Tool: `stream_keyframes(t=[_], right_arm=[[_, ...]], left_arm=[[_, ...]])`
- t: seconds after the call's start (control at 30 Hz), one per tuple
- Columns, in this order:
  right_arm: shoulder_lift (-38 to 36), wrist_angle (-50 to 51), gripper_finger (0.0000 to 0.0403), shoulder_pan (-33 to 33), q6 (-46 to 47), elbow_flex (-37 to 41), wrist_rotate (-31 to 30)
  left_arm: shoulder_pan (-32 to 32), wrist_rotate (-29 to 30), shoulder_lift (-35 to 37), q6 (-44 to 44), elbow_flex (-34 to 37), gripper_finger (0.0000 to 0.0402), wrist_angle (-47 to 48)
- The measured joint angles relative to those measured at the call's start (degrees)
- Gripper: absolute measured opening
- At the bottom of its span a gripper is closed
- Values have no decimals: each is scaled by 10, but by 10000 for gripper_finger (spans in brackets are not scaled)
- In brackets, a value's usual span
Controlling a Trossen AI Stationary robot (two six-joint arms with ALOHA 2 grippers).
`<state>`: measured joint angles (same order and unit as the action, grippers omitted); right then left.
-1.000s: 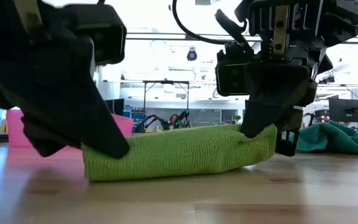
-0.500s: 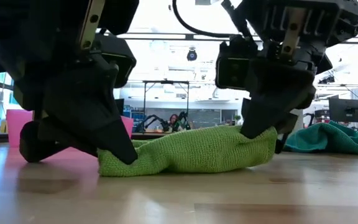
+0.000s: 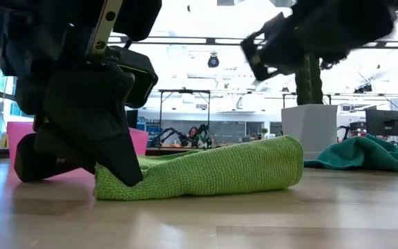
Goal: Roll microfiber towels into tight, uniform cylinder then place into a basket
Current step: Roll the green microfiber cloth
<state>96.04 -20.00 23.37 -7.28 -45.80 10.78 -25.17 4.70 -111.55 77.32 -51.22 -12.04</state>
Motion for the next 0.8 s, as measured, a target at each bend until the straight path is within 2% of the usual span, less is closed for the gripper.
stream_keyframes(t=[0.07,0.17,0.47,0.73,0.8], right_arm=[[13,-2,129,21,-43,0,-55],[31,-4,129,42,-48,0,-116],[92,-37,129,64,-22,0,-130],[101,-48,129,61,-42,0,-201],[101,-47,129,61,-46,0,-202]], left_arm=[[6,-14,0,2,0,1,-1],[13,-32,0,3,0,1,-2],[23,-63,0,1,1,1,-7],[24,-80,0,5,1,1,-13],[24,-82,0,5,1,1,-14]])
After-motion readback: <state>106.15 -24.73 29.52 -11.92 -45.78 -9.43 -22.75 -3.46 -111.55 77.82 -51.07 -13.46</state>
